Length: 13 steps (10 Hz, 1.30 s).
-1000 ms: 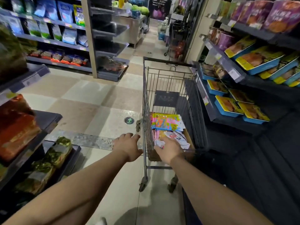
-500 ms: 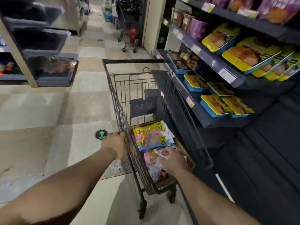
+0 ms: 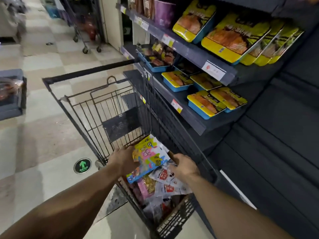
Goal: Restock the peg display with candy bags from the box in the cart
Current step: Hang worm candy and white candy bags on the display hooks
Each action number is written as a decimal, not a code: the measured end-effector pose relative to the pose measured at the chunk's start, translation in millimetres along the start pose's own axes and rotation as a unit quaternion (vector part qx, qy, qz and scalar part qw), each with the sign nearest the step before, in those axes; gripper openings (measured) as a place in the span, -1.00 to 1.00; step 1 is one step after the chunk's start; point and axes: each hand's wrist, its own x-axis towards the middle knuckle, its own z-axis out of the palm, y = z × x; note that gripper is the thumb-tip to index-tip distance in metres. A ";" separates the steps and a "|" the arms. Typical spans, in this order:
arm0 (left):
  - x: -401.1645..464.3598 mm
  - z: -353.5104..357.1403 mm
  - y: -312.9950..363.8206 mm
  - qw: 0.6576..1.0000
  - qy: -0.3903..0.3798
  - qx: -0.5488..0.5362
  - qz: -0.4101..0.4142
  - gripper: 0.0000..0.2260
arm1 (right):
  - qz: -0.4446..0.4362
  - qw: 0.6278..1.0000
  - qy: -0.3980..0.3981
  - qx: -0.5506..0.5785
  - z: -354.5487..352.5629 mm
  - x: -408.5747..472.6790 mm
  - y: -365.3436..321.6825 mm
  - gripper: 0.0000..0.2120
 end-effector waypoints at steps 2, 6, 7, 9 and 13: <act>81.4 8.4 -5.2 0.993 -0.080 -0.077 -0.026 -0.37 | 0.040 0.996 -0.036 0.072 6.4 54.0 6.5 -0.53; 280.9 71.3 -42.9 0.961 -0.249 -0.117 -0.014 -0.18 | 0.267 0.946 -0.033 0.178 63.8 123.8 -7.8 -0.62; 295.0 92.8 -48.0 0.958 -0.263 -0.113 -0.025 -0.15 | 0.291 0.933 -0.064 0.201 92.2 129.2 -22.1 -0.62; 301.5 126.3 -53.5 0.960 -0.262 -0.084 -0.044 -0.21 | 0.350 0.902 -0.074 0.240 119.7 128.9 -23.4 -0.59; 290.7 73.5 -38.4 0.889 -0.427 -0.164 0.020 -0.59 | 0.448 0.656 0.115 0.597 137.9 152.7 -24.3 -0.72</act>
